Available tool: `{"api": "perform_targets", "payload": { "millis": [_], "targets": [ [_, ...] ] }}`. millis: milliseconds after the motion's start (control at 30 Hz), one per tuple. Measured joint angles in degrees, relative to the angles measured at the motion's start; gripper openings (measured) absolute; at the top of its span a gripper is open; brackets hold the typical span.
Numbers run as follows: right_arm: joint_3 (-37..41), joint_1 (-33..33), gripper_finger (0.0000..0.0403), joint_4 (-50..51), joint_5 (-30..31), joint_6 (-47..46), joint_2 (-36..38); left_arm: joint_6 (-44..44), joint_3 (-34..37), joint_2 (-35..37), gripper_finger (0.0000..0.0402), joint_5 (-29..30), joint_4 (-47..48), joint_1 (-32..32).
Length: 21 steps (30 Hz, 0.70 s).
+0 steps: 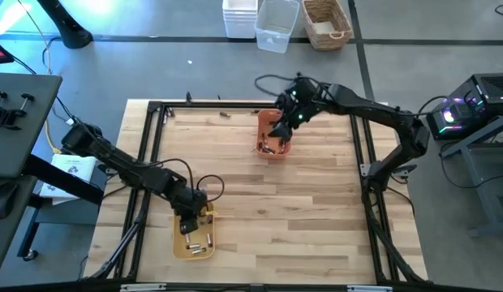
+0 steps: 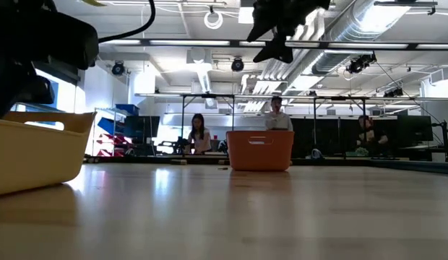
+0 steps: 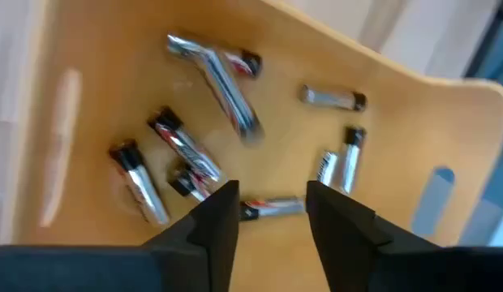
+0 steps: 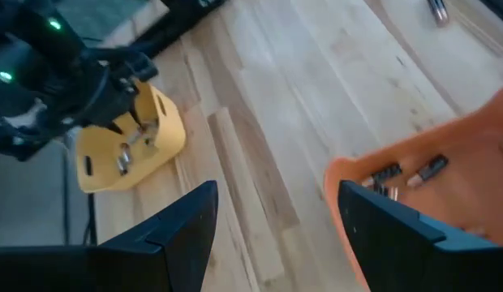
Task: Sort batteries
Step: Put the black battery into the orange bin
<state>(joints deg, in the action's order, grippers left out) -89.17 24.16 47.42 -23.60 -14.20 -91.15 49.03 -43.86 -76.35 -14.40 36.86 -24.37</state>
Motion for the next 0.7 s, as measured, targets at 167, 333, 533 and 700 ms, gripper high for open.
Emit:
{"api": "perform_targets", "payload": {
  "millis": [167,333,533,700],
  "targets": [
    [0.00,-1.34,0.0250,5.32,12.14,-7.87,0.17,-0.47,0.00,2.32,0.0163,-1.42,0.15,0.08],
    [0.00,4.44,0.0250,6.17,11.78,-6.64,0.02,0.65,-0.51,8.43,0.0170,-0.08,0.85,3.81],
    [-0.02,19.05,0.0250,4.34,12.01,-3.23,-2.06,2.53,-0.72,14.74,0.0170,4.50,0.87,14.70],
    [-0.02,29.59,0.0250,4.73,7.31,0.65,-11.53,5.35,-0.72,14.26,0.0170,6.27,-1.66,27.22]
  ]
}}
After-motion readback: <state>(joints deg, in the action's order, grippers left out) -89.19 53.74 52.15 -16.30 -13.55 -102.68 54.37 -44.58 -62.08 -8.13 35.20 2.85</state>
